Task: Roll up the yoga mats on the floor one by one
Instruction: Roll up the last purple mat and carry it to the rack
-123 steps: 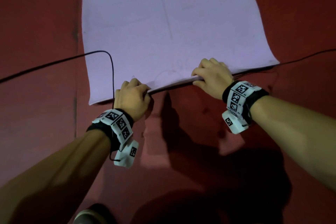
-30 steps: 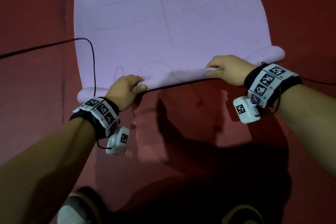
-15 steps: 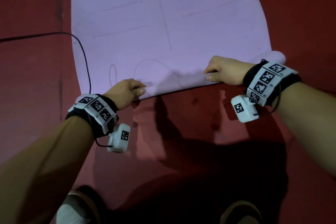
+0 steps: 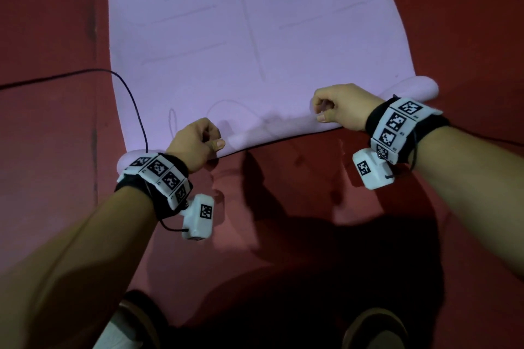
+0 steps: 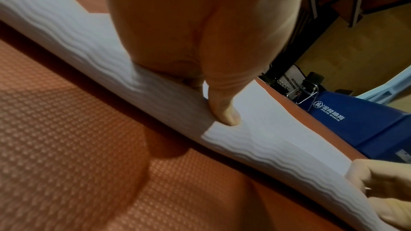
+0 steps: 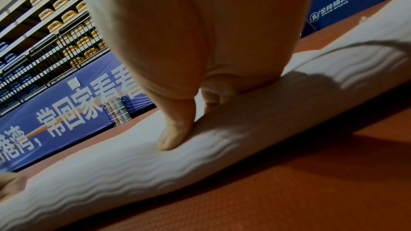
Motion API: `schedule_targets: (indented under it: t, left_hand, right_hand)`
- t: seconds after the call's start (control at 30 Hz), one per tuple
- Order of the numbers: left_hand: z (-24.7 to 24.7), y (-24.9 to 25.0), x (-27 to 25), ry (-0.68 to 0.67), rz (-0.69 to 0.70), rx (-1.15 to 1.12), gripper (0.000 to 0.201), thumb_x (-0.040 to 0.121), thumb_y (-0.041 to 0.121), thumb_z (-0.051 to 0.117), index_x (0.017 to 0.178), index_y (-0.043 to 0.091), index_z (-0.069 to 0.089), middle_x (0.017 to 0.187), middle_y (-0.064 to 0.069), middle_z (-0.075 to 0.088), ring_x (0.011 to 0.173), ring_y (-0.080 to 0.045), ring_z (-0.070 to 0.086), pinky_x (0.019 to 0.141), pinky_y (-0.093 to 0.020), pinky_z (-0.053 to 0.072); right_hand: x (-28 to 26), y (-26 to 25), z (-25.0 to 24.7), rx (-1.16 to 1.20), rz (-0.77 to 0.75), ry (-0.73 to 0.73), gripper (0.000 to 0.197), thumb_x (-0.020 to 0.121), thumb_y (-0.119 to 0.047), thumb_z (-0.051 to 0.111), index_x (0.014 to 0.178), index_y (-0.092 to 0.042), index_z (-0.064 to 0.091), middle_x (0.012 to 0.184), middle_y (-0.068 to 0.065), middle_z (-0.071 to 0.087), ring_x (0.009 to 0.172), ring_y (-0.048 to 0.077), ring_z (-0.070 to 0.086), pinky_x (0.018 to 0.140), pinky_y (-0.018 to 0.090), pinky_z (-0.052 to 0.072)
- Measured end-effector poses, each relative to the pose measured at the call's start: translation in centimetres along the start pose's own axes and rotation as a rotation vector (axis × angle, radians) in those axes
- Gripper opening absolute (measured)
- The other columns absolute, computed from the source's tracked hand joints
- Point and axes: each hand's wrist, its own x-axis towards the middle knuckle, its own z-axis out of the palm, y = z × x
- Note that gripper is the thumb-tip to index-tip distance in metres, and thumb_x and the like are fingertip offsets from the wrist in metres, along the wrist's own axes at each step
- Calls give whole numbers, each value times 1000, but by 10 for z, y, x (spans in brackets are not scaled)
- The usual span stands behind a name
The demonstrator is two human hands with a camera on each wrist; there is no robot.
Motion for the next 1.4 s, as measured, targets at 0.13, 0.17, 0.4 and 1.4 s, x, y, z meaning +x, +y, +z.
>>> schedule_targets:
  t: [0.13, 0.17, 0.4, 1.4]
  left_hand:
    - [5, 3, -2, 116, -6, 36, 29, 87, 14, 76, 68, 22, 54, 76, 1, 64, 75, -22, 57, 69, -31, 42]
    - [7, 3, -3, 149, -8, 62, 31, 86, 16, 77, 66, 23, 54, 76, 2, 63, 78, -23, 58, 71, -32, 43]
    - [17, 3, -13, 318, 163, 442, 18, 90, 31, 70, 82, 16, 76, 102, -3, 62, 106, -32, 48, 83, -38, 25]
    - [46, -4, -22, 330, 269, 691, 50, 88, 42, 47, 128, 12, 52, 118, -13, 50, 107, -35, 46, 98, -57, 28]
  right_hand:
    - [3, 3, 5, -57, 4, 83, 13, 86, -16, 74, 81, -22, 64, 96, 1, 48, 87, 19, 52, 82, 32, 44]
    - [3, 3, 7, -62, 1, 94, 11, 86, -17, 74, 81, -21, 65, 97, 1, 47, 88, 19, 52, 82, 32, 44]
    - [-10, 4, 21, -285, -110, 293, 12, 88, -27, 71, 84, -17, 77, 101, 4, 59, 104, 31, 49, 91, 43, 36]
    - [-14, 14, 31, -517, -195, 305, 50, 88, -50, 51, 129, -22, 55, 110, 8, 54, 103, 33, 51, 98, 46, 34]
